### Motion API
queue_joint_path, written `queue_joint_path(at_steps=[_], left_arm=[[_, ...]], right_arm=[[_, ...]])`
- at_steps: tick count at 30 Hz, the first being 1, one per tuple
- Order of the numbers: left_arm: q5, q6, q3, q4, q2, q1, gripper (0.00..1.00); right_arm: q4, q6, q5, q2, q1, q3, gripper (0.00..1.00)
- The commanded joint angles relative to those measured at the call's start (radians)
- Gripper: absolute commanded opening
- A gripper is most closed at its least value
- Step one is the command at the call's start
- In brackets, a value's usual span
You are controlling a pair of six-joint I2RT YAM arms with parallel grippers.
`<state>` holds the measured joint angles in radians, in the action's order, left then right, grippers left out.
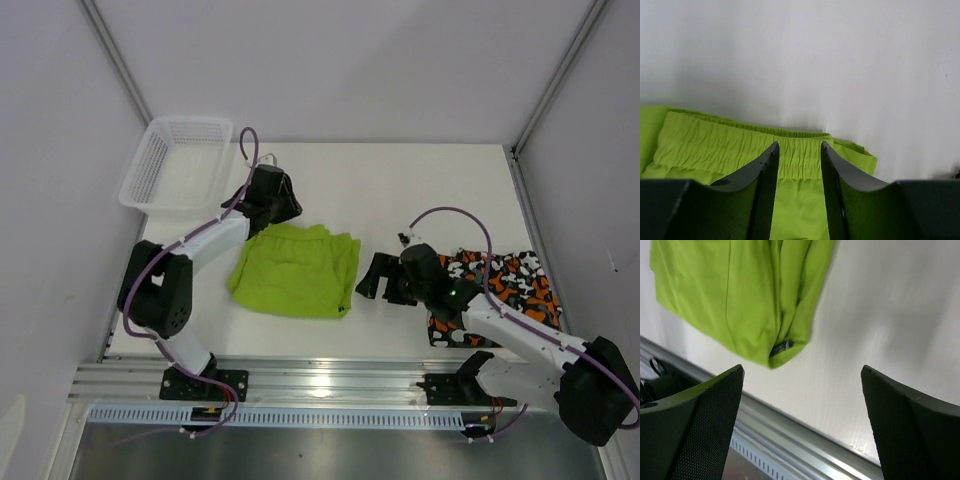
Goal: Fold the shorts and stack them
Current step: Neatly place the folded shorts to the corner
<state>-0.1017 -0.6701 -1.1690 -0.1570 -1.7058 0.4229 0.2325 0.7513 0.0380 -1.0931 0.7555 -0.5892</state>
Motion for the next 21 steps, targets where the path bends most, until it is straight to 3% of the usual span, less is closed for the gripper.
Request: queue_joint_path(at_steps=[1, 7, 15, 19, 20, 21], left_arm=[[-0.006, 0.076, -0.046, -0.158, 0.141, -0.021, 0.43], [0.068, 0.101, 0.133, -0.202, 0.345, -0.087, 0.43], [0.074, 0.01, 0.517, -0.073, 0.534, -0.24, 0.46], [0.066, 0.0, 0.569, -0.042, 0.552, -0.269, 0.47], [0.074, -0.002, 0.577, -0.021, 0.558, -0.276, 0.49], [0.085, -0.003, 0.607, -0.012, 0.563, -0.297, 0.56]], right_arm=[[0.048, -0.065, 0.026, 0.033, -0.103, -0.02, 0.99], [-0.059, -0.164, 0.238, -0.171, -0.196, -0.093, 0.99], [-0.309, -0.089, 0.327, -0.415, -0.194, -0.136, 1.0], [-0.401, -0.063, 0.399, -0.511, -0.194, -0.162, 0.99], [-0.448, -0.043, 0.413, -0.527, -0.193, -0.165, 0.99], [-0.472, -0.035, 0.434, -0.56, -0.191, -0.169, 0.99]])
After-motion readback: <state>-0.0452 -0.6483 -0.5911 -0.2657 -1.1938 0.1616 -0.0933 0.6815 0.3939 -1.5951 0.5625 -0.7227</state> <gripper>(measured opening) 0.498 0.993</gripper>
